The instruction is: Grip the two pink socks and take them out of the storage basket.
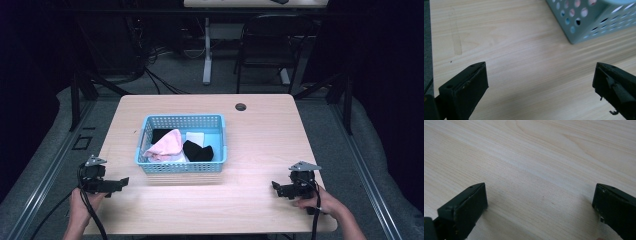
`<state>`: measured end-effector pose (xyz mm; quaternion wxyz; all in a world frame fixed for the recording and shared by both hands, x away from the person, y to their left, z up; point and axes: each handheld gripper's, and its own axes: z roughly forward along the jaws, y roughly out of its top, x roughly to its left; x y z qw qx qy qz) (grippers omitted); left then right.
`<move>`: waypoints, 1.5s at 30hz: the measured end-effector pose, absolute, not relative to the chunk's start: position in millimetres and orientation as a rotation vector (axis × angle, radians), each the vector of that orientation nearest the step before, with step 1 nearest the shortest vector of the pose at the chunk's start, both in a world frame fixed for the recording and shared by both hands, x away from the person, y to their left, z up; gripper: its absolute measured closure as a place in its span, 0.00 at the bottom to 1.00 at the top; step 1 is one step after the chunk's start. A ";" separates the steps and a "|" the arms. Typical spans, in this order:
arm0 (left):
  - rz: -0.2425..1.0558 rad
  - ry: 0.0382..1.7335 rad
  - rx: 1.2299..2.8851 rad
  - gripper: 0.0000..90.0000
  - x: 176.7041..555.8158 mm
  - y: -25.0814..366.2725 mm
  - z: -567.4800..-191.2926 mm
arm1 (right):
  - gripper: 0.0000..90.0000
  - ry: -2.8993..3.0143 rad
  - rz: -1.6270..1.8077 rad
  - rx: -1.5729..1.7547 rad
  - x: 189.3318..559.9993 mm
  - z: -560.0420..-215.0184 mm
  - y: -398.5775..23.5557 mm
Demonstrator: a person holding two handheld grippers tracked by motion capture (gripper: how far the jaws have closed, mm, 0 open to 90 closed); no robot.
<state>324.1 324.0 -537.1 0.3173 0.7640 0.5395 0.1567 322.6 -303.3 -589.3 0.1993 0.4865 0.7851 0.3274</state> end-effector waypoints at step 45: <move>0.310 1.170 2.194 0.00 426.2 206.6 -474.5 | 0.00 2.200 0.928 1.349 323.2 -589.8 -302.5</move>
